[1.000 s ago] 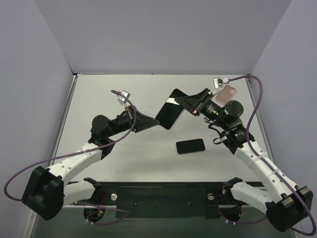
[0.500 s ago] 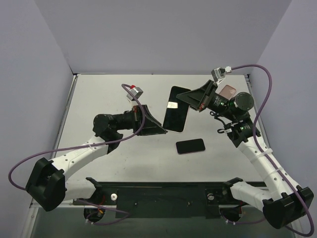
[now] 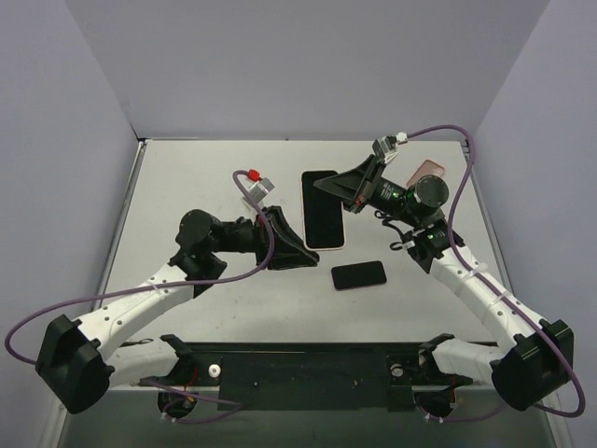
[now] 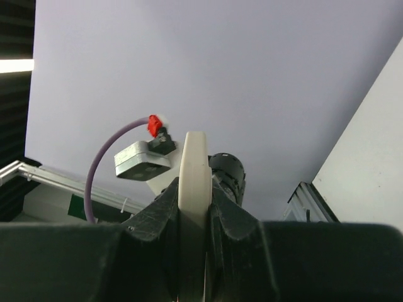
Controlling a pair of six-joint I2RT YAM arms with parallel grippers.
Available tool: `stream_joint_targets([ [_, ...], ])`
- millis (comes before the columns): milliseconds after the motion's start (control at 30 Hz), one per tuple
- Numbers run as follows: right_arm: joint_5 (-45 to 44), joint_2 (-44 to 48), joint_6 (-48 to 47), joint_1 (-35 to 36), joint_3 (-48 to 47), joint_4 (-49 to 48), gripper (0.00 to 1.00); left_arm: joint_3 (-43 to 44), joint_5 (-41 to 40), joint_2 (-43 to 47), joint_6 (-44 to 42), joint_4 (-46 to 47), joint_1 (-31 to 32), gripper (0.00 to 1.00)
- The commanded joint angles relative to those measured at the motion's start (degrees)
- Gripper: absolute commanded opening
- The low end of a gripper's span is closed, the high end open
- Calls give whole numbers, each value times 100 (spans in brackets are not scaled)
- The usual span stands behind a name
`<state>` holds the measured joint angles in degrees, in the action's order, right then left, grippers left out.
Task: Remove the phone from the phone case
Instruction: Remove the phone case from the phone.
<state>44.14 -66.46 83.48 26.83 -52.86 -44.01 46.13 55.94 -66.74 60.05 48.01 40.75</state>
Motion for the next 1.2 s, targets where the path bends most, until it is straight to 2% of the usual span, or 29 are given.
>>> stream_joint_targets([
  [0, -441, 378, -754, -177, -163, 295, 0, -59, -365, 828, -1365, -1311, 65, 40],
  [67, -512, 414, -1209, -204, -321, 655, 0, -174, -627, 1154, -1487, -1740, 64, 56],
  [100, -546, 397, -1351, -196, -495, 1031, 0, -183, -837, 1276, -1514, -2029, 56, 60],
  [133, -547, 379, -1474, -187, -575, 1113, 0, -148, -935, 1304, -1444, -2137, 64, 72],
  [300, -512, 247, -1326, -196, -708, 850, 0, 176, -1341, 814, -593, -2314, -49, 75],
  [367, -529, 265, -1282, -204, -699, 789, 0, 99, -1139, 506, 432, -1511, -137, 74],
  [433, -582, 308, -1299, -222, -691, 841, 0, 2, -1042, 329, 874, -850, -208, 70],
  [600, -591, 370, -1448, -239, -708, 1114, 0, 186, -1182, 302, 727, -1189, -199, 67],
  [1167, -556, 326, -1686, -213, -611, 1236, 0, 151, -778, -93, 1360, -117, -190, 29],
])
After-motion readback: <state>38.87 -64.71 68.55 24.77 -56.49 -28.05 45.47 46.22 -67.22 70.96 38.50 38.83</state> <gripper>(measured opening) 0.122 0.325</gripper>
